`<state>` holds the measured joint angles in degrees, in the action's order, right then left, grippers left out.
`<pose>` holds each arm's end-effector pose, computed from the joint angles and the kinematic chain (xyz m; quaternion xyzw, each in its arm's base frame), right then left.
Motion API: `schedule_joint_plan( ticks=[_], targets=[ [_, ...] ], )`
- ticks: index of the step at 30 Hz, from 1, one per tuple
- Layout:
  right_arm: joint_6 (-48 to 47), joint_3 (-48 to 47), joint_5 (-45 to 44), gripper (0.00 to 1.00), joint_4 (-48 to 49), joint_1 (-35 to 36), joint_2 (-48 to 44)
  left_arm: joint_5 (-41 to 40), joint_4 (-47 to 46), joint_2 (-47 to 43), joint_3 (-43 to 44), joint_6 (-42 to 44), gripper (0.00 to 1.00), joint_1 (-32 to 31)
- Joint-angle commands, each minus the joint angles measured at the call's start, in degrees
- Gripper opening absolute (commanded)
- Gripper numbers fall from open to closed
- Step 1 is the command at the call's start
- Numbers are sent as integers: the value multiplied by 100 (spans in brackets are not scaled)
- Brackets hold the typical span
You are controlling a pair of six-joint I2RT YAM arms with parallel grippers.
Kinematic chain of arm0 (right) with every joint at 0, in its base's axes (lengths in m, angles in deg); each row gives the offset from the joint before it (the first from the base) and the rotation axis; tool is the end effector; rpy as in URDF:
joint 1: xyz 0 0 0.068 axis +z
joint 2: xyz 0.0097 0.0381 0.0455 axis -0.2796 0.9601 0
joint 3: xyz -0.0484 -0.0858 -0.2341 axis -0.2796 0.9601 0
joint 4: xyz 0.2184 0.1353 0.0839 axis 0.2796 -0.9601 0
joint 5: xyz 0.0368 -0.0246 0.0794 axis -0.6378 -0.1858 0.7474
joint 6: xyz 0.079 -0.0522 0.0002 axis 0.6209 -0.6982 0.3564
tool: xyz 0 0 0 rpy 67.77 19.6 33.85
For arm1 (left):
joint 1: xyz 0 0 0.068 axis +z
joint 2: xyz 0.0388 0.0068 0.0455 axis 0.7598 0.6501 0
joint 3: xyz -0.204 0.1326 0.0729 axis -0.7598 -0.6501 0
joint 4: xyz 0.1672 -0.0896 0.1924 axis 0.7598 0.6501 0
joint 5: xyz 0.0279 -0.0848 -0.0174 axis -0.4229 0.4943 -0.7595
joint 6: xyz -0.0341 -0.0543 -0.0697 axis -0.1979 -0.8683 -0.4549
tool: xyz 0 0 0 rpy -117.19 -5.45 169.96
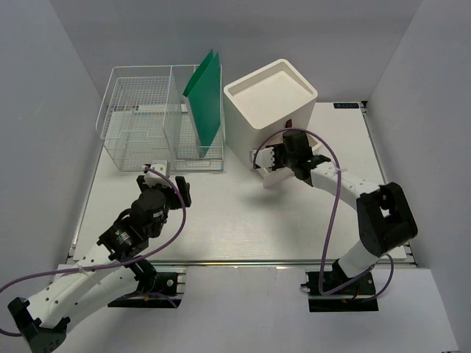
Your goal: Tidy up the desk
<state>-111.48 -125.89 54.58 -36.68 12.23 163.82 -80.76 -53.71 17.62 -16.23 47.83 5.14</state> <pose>0.3564 0.1881 0.1851 -0.7027 0.5273 -0.2258 0.4210 0.1835 -0.1104 0.2640 0.0198 0.8026 -0.0618 0.5929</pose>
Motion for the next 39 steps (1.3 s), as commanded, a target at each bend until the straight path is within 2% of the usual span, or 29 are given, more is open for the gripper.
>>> schedule_joint_plan(
  ticks=[1,2,5,12,15,16,17,22,24,26,27,28,29,32,33,34,36,37,39],
  targets=[
    [-138,-440,114,13,225,-34,233,-108,58,-9,-13,-14,86,19],
    [-94,-475,105,27,164,-26,277,-108,50,-9,-13,-6,87,19],
    [82,-502,158,38,58,-17,295,-99,50,-26,-13,3,87,19],
    [539,-598,437,39,-107,-122,102,-99,50,-27,-13,-14,87,19],
    [688,-739,439,44,-328,-157,172,-116,58,-9,-13,-14,87,19],
    [706,-757,439,51,-346,-192,198,-116,67,-9,-13,-23,87,19],
    [732,-774,430,54,-364,-184,242,-116,76,-9,-13,-41,87,19],
    [855,-775,456,54,-478,-219,207,-125,85,0,-22,-41,87,19],
    [926,-757,509,53,-548,-263,120,-160,85,35,-22,-41,87,19],
    [1205,-774,666,46,-662,-280,-73,-230,146,105,-4,-93,84,19],
    [1399,-801,798,38,-732,-315,-170,-248,190,131,4,-120,82,19],
    [1696,-836,982,13,-820,-324,-432,-283,225,166,13,-207,78,19],
    [2065,-862,1410,1,-969,-385,-591,-344,295,202,31,-251,66,19],
    [4277,-740,2142,0,-919,-508,-1373,-502,549,552,127,-514,41,19],
    [4901,-609,2335,0,-839,-552,-1601,-573,638,667,162,-594,27,72],
    [5995,-164,2485,0,-673,-596,-2117,-573,717,955,215,-699,21,124],
    [6881,462,2512,0,-25,-711,-2717,-547,1068,1246,417,-875,12,360],
    [7059,882,2705,0,-21,-833,-3172,-451,1147,1448,470,-971,11,467],
    [7218,1044,3197,0,-169,-956,-3457,30,1262,1555,505,-1051,11,704]
  ],
)
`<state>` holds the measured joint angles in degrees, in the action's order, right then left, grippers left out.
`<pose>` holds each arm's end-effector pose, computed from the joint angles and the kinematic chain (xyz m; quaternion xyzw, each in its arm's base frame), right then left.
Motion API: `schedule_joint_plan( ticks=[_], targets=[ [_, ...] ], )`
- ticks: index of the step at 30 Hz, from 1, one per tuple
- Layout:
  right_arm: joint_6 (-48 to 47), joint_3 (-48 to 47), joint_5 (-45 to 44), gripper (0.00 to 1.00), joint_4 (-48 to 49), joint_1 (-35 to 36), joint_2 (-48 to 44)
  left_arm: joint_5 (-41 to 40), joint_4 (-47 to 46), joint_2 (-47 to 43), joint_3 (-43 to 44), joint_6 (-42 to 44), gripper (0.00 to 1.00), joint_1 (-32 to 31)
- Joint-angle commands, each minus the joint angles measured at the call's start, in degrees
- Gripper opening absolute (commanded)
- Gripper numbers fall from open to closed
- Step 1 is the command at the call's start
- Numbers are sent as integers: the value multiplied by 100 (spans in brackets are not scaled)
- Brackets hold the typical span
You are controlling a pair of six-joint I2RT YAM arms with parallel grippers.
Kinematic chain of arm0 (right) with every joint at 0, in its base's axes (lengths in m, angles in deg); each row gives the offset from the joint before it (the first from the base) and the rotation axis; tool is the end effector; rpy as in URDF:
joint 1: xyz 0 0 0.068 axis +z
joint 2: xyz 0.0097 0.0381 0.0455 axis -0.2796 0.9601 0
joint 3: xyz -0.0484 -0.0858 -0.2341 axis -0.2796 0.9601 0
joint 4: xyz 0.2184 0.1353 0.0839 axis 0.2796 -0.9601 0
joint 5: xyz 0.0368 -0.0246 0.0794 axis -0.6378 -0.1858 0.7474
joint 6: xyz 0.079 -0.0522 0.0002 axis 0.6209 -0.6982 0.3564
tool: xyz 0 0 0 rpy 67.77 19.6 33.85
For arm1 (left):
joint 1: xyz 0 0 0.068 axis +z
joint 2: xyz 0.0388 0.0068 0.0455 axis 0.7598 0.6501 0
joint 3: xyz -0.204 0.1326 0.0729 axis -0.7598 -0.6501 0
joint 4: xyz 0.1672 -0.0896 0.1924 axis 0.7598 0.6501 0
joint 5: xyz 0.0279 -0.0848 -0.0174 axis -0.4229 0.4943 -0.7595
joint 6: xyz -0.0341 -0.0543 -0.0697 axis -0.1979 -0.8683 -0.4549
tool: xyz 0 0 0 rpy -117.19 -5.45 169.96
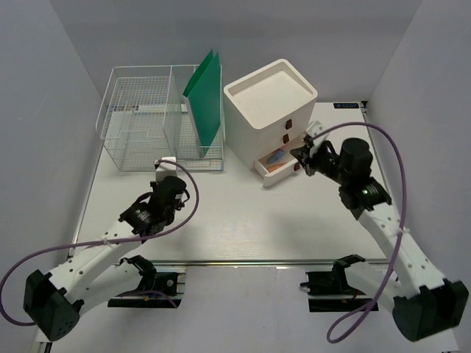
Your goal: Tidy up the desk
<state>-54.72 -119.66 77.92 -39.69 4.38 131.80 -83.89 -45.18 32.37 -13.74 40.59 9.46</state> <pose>0.2739 0.1348 0.3246 -0.3837 0.6602 0.1245 0.6336 0.2095 -0.1066 0.2124 -0.0139 0.8718 0.0476 0.4874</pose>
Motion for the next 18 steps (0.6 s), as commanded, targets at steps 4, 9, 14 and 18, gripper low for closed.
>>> schedule_joint_plan(
  ticks=[4,9,14,18],
  targets=[
    [1745,623,1602,0,-63,-480,-493,1056,480,448,221,-512,35,1104],
    [1683,449,1743,0,-369,-744,-239,1663,471,695,282,-460,81,1914],
    [1552,264,1884,0,-677,-1016,-124,2164,533,1099,283,-319,92,2854],
    [1437,360,1858,0,-616,-1131,-185,2472,481,1310,195,-363,93,3452]
  ],
)
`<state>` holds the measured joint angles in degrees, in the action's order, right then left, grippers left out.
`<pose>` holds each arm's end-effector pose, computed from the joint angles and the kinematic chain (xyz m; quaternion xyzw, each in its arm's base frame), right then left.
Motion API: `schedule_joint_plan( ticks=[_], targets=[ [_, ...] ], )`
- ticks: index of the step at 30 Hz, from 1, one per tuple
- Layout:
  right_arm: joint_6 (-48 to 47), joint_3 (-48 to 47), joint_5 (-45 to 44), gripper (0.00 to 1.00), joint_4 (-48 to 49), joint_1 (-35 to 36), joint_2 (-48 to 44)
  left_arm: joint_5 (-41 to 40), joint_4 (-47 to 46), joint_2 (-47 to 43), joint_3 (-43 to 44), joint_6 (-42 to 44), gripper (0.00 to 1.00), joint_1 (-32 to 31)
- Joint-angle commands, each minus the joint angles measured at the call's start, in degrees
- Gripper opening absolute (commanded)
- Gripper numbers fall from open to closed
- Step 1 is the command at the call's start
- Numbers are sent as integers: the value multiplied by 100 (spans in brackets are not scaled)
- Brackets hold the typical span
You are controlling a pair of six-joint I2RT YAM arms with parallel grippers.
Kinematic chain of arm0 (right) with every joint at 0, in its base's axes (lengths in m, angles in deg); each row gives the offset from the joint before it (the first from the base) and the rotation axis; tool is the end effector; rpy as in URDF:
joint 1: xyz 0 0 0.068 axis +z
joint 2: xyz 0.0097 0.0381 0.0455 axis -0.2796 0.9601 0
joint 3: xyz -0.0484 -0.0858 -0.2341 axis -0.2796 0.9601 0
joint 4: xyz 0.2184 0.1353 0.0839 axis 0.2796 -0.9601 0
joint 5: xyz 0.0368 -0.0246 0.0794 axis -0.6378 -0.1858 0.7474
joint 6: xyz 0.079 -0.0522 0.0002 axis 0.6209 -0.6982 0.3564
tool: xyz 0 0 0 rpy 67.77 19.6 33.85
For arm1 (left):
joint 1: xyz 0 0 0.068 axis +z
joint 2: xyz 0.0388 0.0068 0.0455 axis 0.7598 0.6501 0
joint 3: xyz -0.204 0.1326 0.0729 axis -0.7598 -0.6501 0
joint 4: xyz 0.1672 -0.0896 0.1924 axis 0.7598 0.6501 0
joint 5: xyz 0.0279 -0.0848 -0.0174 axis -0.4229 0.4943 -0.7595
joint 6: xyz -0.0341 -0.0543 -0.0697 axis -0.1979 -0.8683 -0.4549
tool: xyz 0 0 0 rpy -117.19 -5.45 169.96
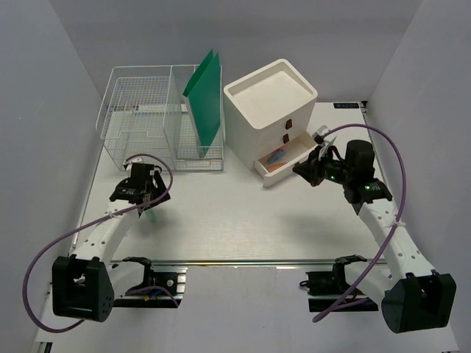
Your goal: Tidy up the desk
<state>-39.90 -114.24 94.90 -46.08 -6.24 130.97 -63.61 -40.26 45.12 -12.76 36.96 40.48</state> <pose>0.2697 0.1002 0.2779 -0.2997 0.7442 0.2743 0.5302 0.2470 -0.0123 0.1507 -0.1967 0.9303 0.0576 0.3042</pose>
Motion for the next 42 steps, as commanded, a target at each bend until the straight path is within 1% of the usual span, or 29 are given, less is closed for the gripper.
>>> schedule_joint_plan(
  ticks=[1,2,3,7,12,16,19,20,22,23,25,26,27,28,30,32,33,34,35,36,37,38,39,40,41,42],
  targets=[
    [-62,-182,124,0,22,-121,-120,566,-55,106,53,0,93,448],
    [-80,-173,107,0,31,-147,-111,750,-47,185,61,-9,93,527],
    [-80,-173,98,0,31,-200,-137,804,-20,377,79,-35,93,676],
    [-97,-112,115,0,83,-288,-225,892,42,616,62,-9,92,905],
    [-98,-50,159,0,172,-420,-313,927,33,809,17,-36,87,1099],
    [-89,-50,256,0,145,-586,-331,1129,-38,1064,8,-9,75,1178],
    [-71,-41,343,0,137,-665,-331,1139,-55,1380,43,9,71,1231],
    [-62,-41,361,0,136,-675,-331,1121,-47,1529,61,8,67,1231],
    [-54,-41,414,0,128,-727,-331,1069,-55,1618,87,17,64,1231],
    [-54,-50,423,0,136,-745,-340,1016,-73,1636,70,0,58,1231],
    [-54,-41,467,0,136,-789,-348,946,-38,1697,96,8,52,1231],
    [-45,-41,476,0,128,-833,-348,945,-46,1706,79,0,46,1231],
    [-53,-50,519,0,128,-850,-357,954,-55,1732,79,17,34,1231],
    [-45,-50,528,0,128,-851,-357,954,-64,1741,79,17,34,1231],
    [-45,-41,572,0,101,-894,-357,963,-73,1750,52,26,25,1231],
    [-36,-41,616,0,101,-930,-375,972,-73,1724,52,26,20,1231],
    [-27,-41,642,0,101,-938,-375,1050,-73,1724,52,43,16,1179],
    [-27,-41,669,0,101,-930,-384,1085,-38,1689,52,61,8,1126],
    [-36,-41,686,0,101,-921,-375,1129,-46,1628,61,131,5,1126],
    [-80,-41,800,0,84,-930,-375,1434,-81,1549,35,175,2,1126],
    [-245,-58,897,0,49,-1095,-366,1742,-117,1270,-17,202,0,1126],
    [-421,-76,1037,0,-12,-1105,-357,2145,-186,1110,-122,245,0,1126],
    [-684,-111,1543,4,-335,-1140,-331,2784,-326,909,-176,263,0,1065],
    [-965,-233,1809,11,-547,-1149,-296,3121,-337,741,-194,307,0,1064],
    [-1429,-295,2029,22,-723,-1167,-209,3490,-398,522,-211,473,0,1064],
    [-1607,-348,2432,25,-890,-1167,-173,4190,-546,433,-281,587,0,995]
  ],
)
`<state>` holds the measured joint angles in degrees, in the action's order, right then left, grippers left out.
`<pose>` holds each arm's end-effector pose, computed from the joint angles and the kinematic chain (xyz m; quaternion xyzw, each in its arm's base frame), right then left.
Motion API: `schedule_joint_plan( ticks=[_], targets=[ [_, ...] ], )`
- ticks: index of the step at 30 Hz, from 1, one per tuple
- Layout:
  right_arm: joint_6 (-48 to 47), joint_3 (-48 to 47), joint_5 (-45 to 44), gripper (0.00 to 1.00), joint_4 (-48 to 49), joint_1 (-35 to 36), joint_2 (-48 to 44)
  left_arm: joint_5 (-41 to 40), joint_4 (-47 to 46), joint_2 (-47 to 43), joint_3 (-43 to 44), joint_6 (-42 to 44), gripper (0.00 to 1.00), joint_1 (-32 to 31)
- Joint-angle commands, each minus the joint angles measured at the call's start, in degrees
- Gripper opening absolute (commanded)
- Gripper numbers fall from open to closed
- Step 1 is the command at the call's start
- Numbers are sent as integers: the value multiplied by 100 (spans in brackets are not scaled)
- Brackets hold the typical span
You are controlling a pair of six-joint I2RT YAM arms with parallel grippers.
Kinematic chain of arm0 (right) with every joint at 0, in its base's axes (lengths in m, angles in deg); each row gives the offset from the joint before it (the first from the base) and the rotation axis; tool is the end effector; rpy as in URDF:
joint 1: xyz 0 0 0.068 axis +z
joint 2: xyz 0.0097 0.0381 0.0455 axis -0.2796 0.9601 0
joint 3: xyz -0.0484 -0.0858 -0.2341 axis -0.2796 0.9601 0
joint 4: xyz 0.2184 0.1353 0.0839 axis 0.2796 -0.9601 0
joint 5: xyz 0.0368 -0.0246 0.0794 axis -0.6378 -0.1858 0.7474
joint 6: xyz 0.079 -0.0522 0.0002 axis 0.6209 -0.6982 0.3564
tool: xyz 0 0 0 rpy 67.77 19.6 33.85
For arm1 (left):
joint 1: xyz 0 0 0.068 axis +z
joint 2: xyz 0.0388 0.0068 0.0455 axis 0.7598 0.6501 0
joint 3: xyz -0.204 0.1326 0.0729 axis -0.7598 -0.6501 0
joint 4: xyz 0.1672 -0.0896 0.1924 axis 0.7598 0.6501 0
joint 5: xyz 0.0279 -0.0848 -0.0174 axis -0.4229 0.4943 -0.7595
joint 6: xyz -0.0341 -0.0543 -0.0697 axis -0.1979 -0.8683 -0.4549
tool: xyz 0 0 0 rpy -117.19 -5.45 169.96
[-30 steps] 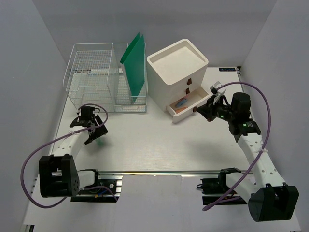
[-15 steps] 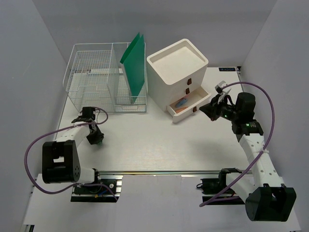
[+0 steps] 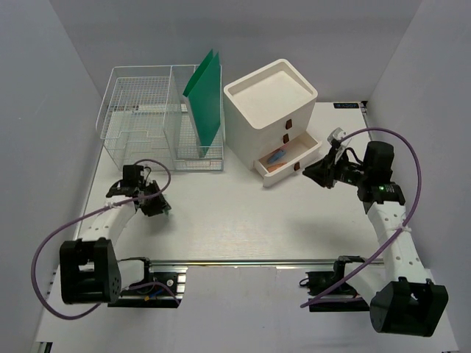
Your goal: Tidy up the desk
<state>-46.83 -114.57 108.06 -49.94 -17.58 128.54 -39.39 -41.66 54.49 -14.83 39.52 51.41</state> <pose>0.2615 0.0599 0.2874 -0.3237 0.7182 0.2802 0.5485 0.2454 -0.0010 0.1006 -0.2196 0.9557 -0.0902 0.1739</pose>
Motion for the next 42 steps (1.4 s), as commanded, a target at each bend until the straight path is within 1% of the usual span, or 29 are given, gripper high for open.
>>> schedule_joint_plan(
  ticks=[1,2,3,4,6,7,8,9,12,13,14,15,16,17,18,19,20,21,24,26,27,28,29,32,36,37,39,41,42],
  targets=[
    [-1082,-368,1268,26,-783,-59,166,2036,-477,-558,-100,394,0,-186],
    [-1353,-430,1382,26,-882,-50,210,2344,-635,-724,-153,473,0,-448],
    [-1452,-456,1531,24,-987,-59,237,2712,-1054,-786,-310,456,0,-581],
    [-1557,-483,1559,19,-1145,-76,324,3273,-1241,-839,-390,412,0,-713],
    [-1786,-553,1568,13,-1243,-85,430,3532,-1627,-936,-460,429,0,-1178],
    [-1839,-571,1542,9,-1365,-129,465,3620,-1777,-997,-513,429,0,-1337],
    [-1909,-614,1559,8,-1410,-147,492,3682,-1979,-998,-557,438,0,-1643],
    [-2057,-623,1559,6,-1471,-164,509,3700,-1998,-937,-496,499,0,-1802],
    [-2068,-624,1454,0,-1472,-305,510,3542,-2051,-647,-164,754,0,-2435],
    [-2007,-589,1402,0,-1393,-331,492,3307,-2095,-568,-31,842,0,-2602],
    [-1884,-501,1236,0,-1132,-418,457,3183,-2182,-506,109,921,0,-2961],
    [-1587,-431,1130,0,-972,-454,396,3060,-2270,-323,250,956,0,-3121],
    [-1384,-361,998,0,-771,-489,343,2867,-2332,-199,556,1174,0,-3296],
    [-1182,-273,675,0,-351,-594,290,2474,-2367,-68,742,1429,0,-3490],
    [-1041,-133,550,0,-216,-621,229,2313,-2402,90,917,1649,0,-3848],
    [-883,-79,435,0,-102,-665,132,2094,-2446,414,1259,1903,0,-4000],
    [-794,-18,226,0,134,-778,79,1857,-2612,591,1401,2063,0,-4132],
    [-689,87,145,0,241,-823,-17,1811,-2762,741,1533,2203,0,-4325],
    [-399,202,-31,0,478,-1025,-140,1329,-3263,1390,2025,2328,0,-4554],
    [-345,246,-128,0,558,-1148,-176,1021,-3571,1646,2447,2424,0,-4608],
    [-293,281,-163,0,619,-1253,-194,854,-3554,1943,2631,2485,0,-4738],
    [-292,290,-163,0,629,-1289,-194,774,-3511,2103,3051,2503,0,-4740],
    [-292,291,-137,0,646,-1316,-185,599,-3484,2270,3255,2678,0,-4800],
    [-292,291,-23,0,629,-1465,-167,117,-3519,2859,3896,2785,0,-4915],
    [-275,299,135,0,620,-1658,-185,-220,-3651,3596,4469,2907,0,-4968],
    [-275,299,170,0,629,-1685,-185,-272,-3590,3599,4592,2943,0,-4968],
    [-292,308,249,0,611,-1711,-176,-447,-3406,3975,5014,2996,0,-5020],
    [-327,299,372,0,576,-1790,-150,-536,-3361,4240,5277,2996,9,-5021],
    [-336,291,434,0,550,-1808,-132,-762,-3387,4301,5331,2996,17,-5021]
  ],
)
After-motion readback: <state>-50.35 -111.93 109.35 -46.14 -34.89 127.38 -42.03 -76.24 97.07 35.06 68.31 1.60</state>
